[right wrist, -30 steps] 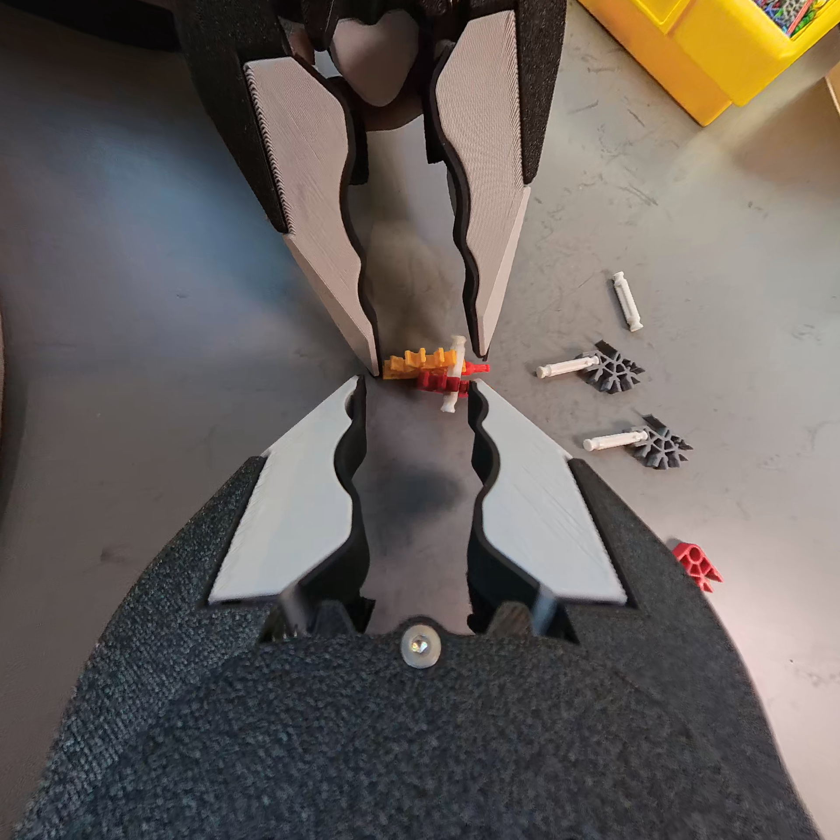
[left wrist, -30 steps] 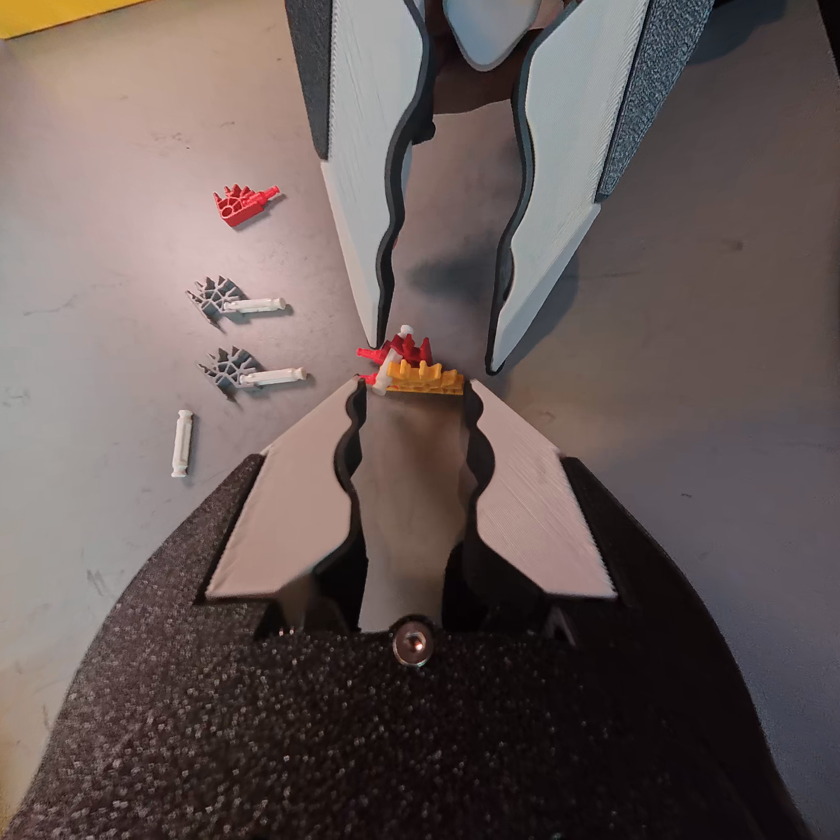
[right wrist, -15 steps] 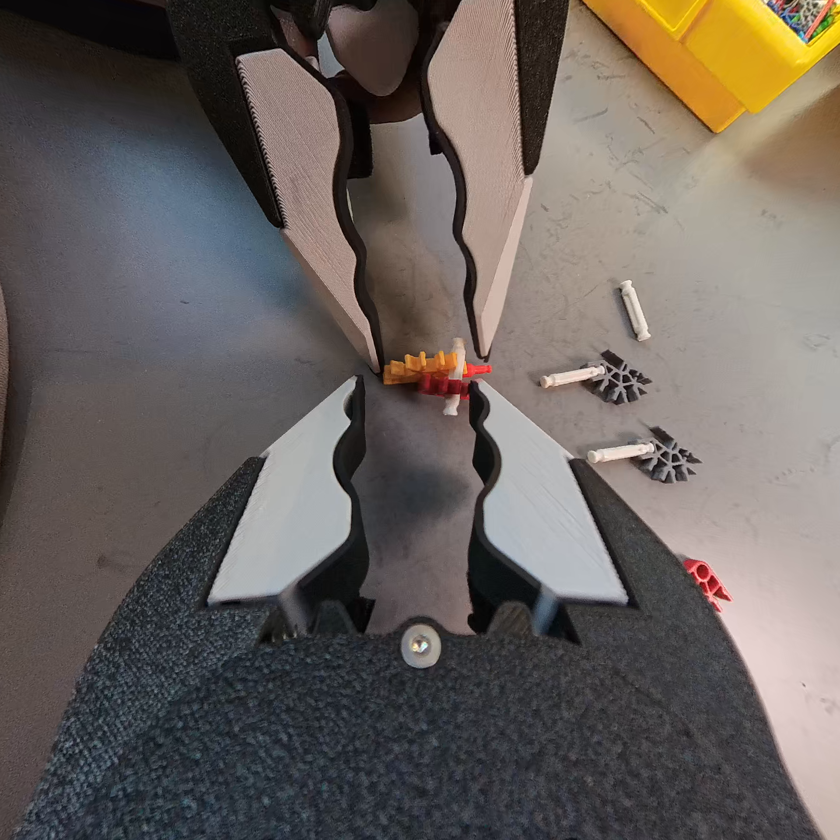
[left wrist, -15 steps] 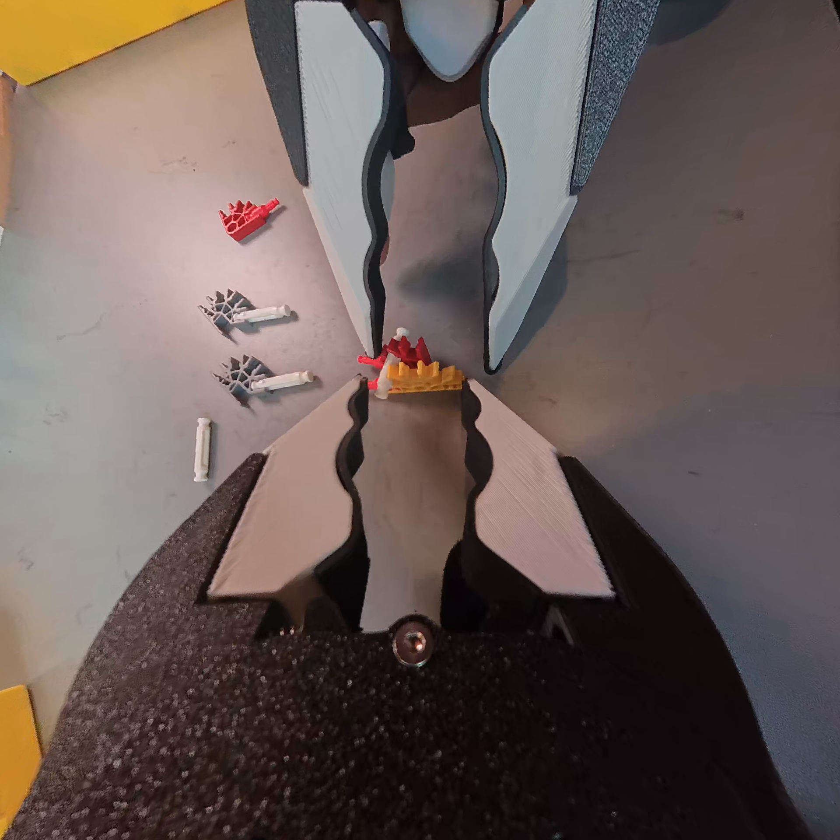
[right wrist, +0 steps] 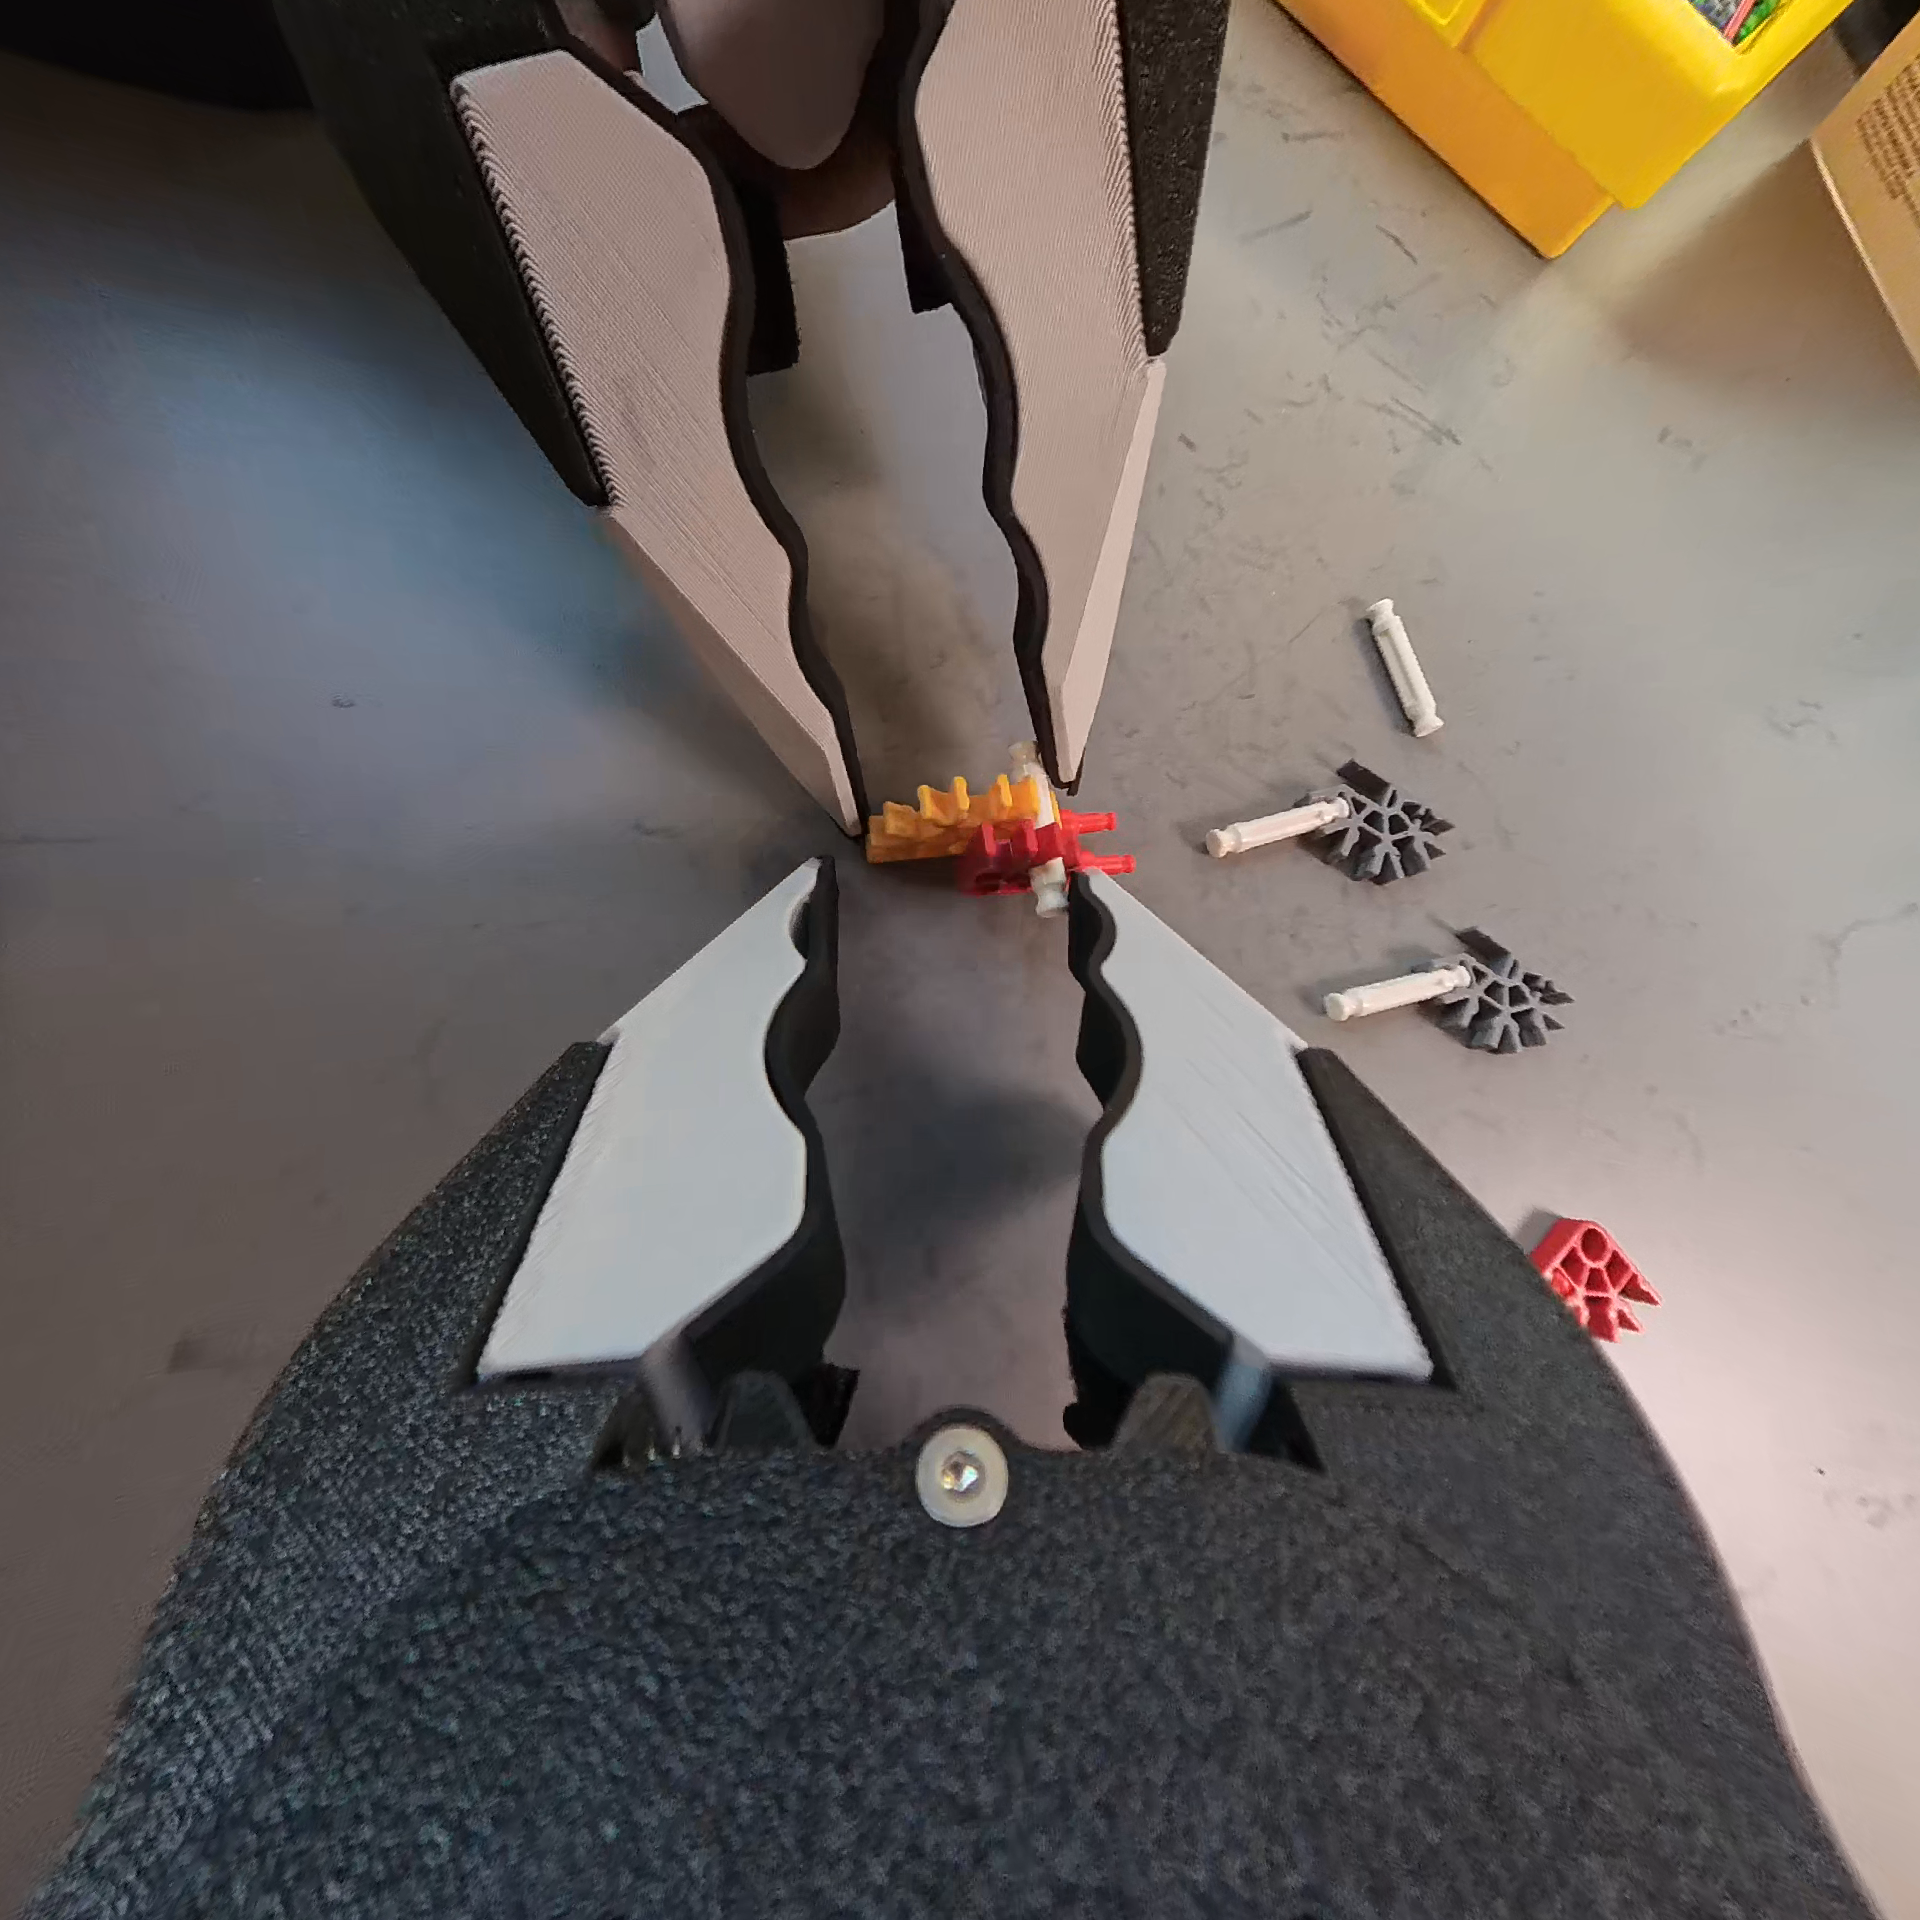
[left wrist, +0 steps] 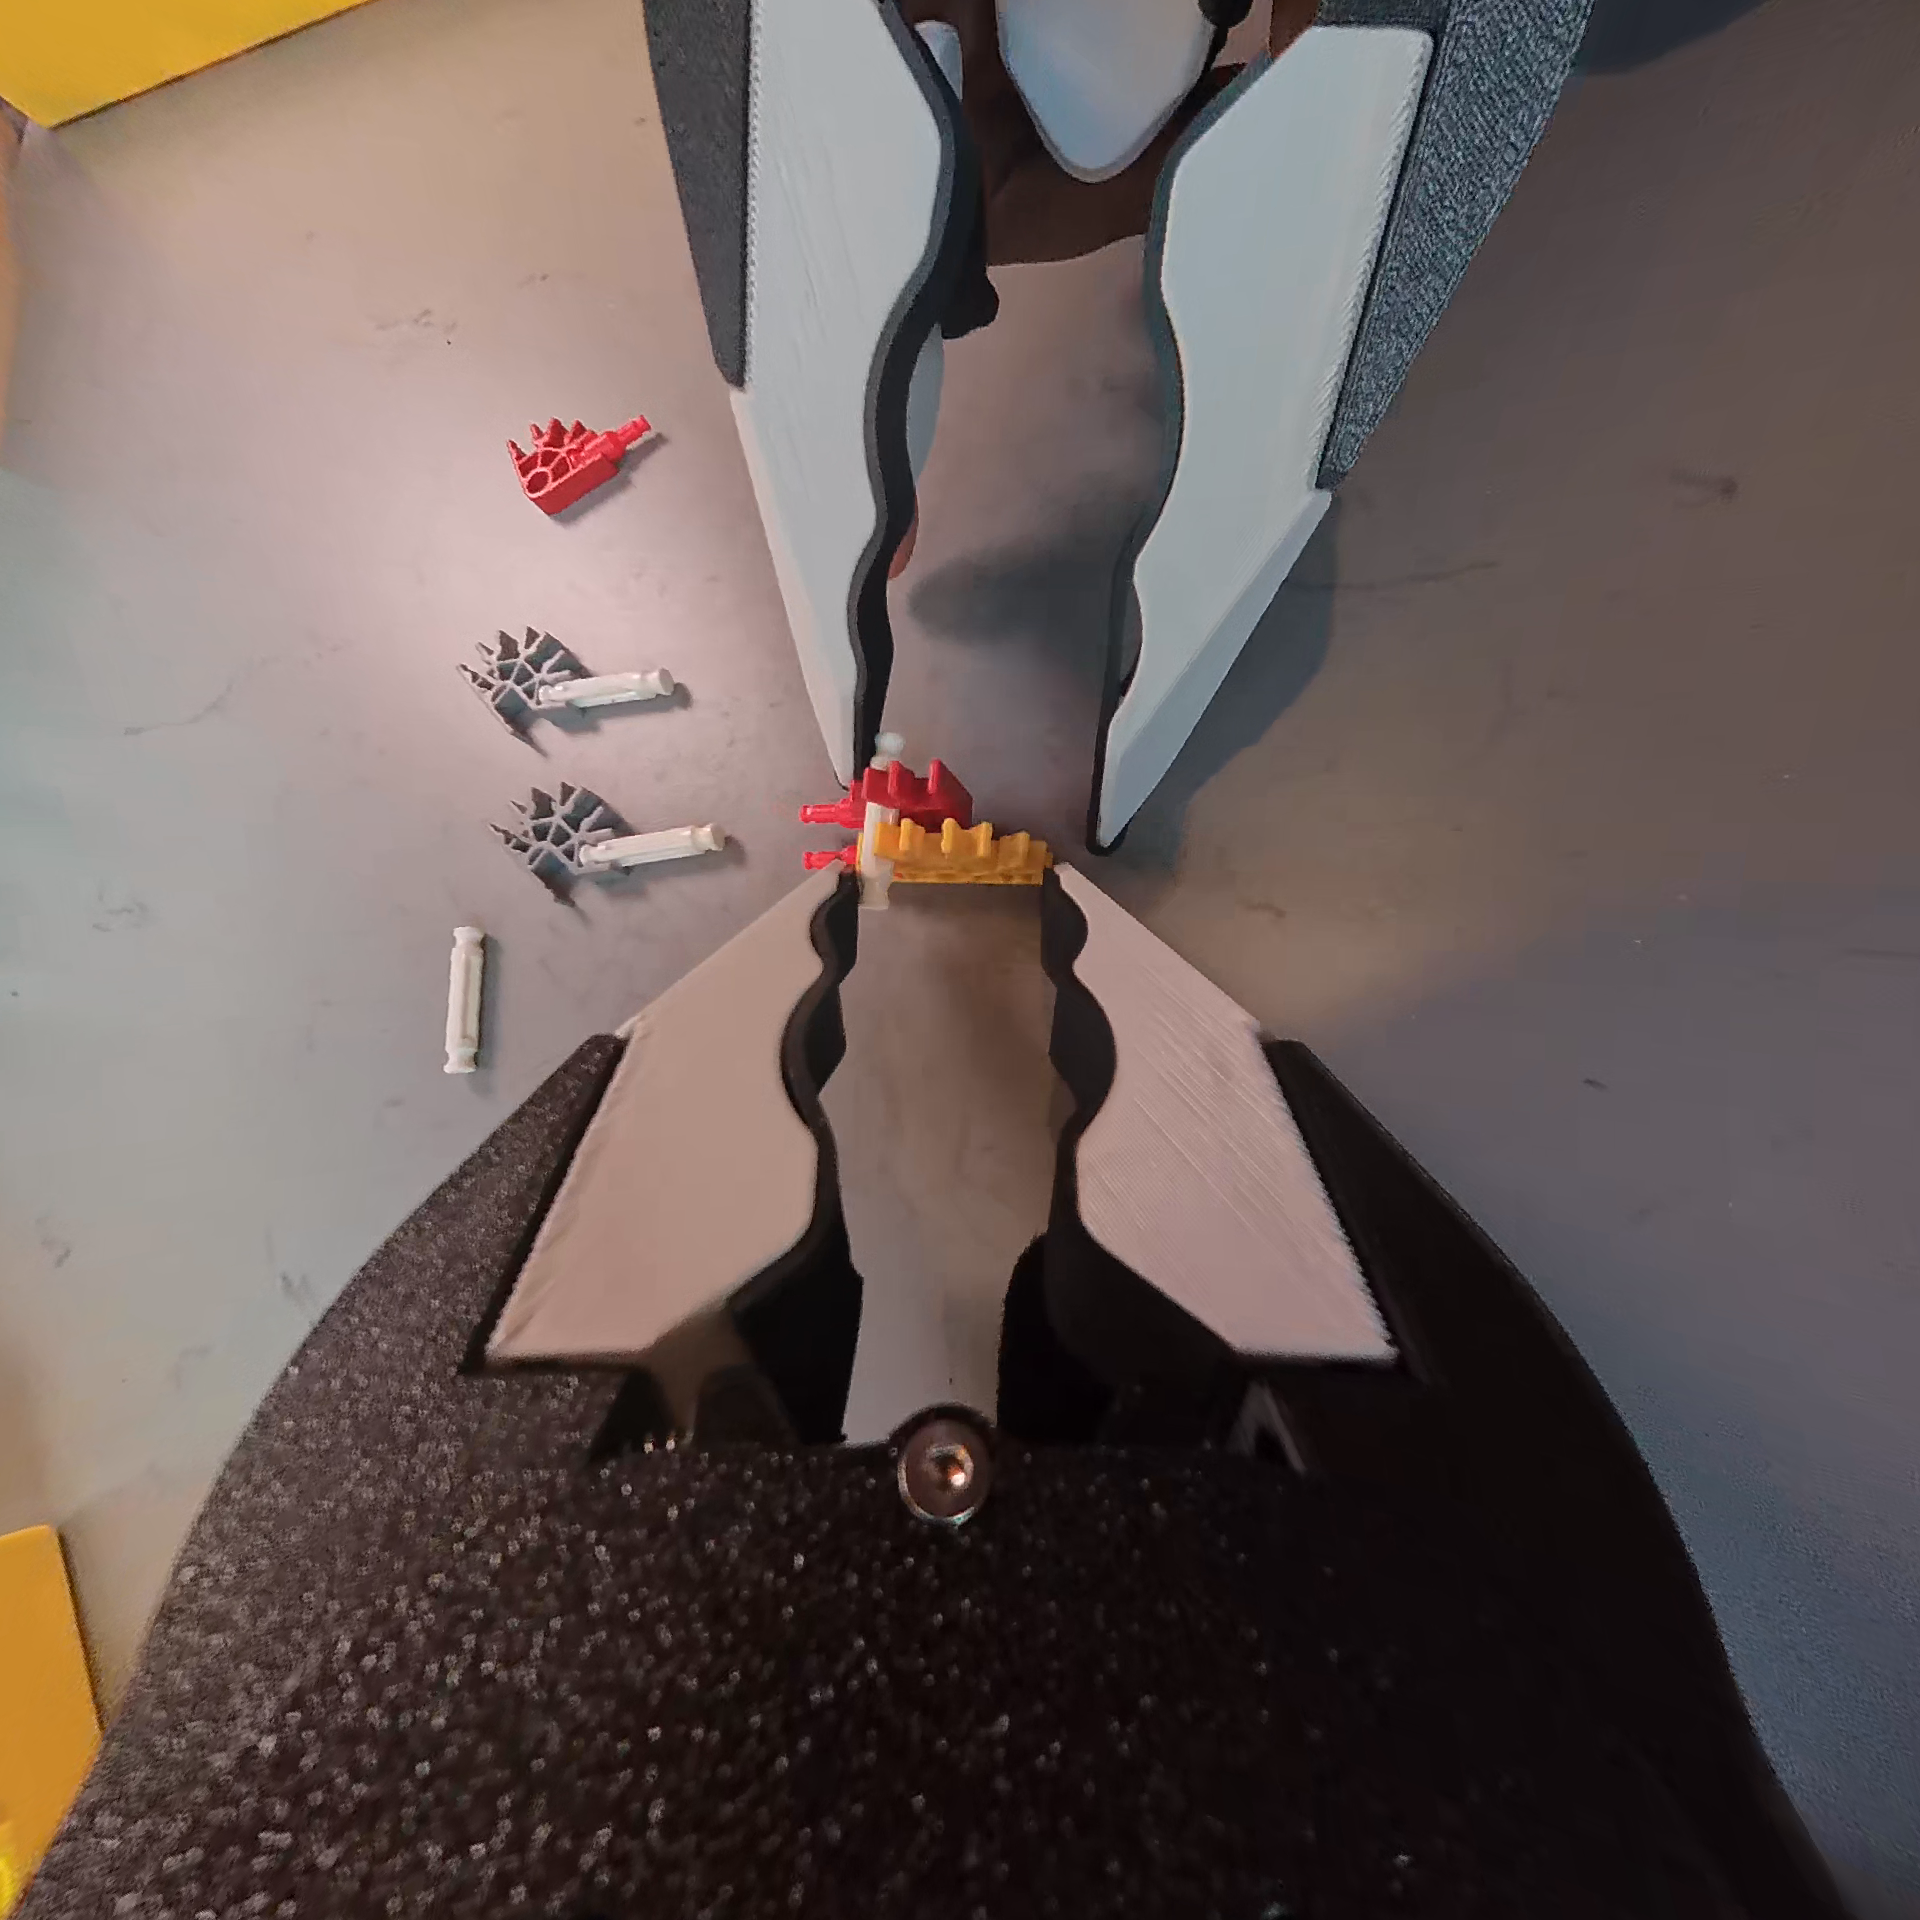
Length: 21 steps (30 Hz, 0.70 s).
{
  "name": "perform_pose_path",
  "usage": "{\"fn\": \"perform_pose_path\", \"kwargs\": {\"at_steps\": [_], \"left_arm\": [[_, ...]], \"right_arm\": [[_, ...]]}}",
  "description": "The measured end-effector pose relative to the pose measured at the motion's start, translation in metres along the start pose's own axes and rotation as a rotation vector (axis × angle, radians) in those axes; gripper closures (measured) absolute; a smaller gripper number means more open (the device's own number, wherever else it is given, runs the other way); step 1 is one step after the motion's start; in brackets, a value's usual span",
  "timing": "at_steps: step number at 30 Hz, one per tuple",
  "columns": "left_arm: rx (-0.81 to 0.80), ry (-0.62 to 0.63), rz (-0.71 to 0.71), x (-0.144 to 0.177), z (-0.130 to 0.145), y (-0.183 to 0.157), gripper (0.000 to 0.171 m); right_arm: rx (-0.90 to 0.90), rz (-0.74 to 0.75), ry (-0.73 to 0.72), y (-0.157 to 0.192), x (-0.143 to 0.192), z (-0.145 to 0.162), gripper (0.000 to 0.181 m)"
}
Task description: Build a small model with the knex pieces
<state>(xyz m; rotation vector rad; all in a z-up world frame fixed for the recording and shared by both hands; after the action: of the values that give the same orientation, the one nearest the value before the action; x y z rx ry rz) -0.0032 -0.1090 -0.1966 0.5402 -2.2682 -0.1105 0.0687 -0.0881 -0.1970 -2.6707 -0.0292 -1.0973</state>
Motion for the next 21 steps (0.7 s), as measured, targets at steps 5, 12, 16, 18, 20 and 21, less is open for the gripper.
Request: {"fn": "perform_pose_path", "kwargs": {"at_steps": [5, 12, 16, 18, 20, 21], "left_arm": [[0.012, 0.012, 0.018, 0.0, -0.001, -0.002, 0.137], [0.028, 0.037, 0.021, 0.0, -0.003, -0.005, 0.138], [0.028, 0.051, 0.005, -0.001, -0.003, -0.005, 0.138], [0.036, 0.054, 0.0, -0.001, -0.003, -0.005, 0.138], [0.041, 0.058, -0.006, -0.001, -0.003, -0.006, 0.139], [0.037, 0.06, -0.012, -0.001, -0.003, -0.006, 0.139]], "right_arm": [[0.024, 0.016, 0.003, 0.002, 0.0, -0.001, 0.143], [0.04, 0.082, 0.008, 0.008, 0.0, -0.002, 0.147], [0.052, 0.114, 0.012, 0.01, 0.0, -0.002, 0.146], [0.053, 0.119, 0.01, 0.011, 0.0, -0.002, 0.147], [0.063, 0.128, 0.011, 0.011, 0.0, -0.002, 0.147], [0.064, 0.131, 0.011, 0.011, 0.0, -0.002, 0.147]]}}
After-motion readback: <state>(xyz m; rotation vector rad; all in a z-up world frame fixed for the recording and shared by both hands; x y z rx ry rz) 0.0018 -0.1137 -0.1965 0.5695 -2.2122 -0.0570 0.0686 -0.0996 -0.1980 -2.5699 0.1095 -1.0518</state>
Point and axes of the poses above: each gripper's, where its closed fingertips meet, x back along the fingers, z out of its underside, y = z × x across the jaws, the point moved 5 cm from there along x, back along the fingers, and after that the axes turned 1 degree about x, right-handed, at the moved point
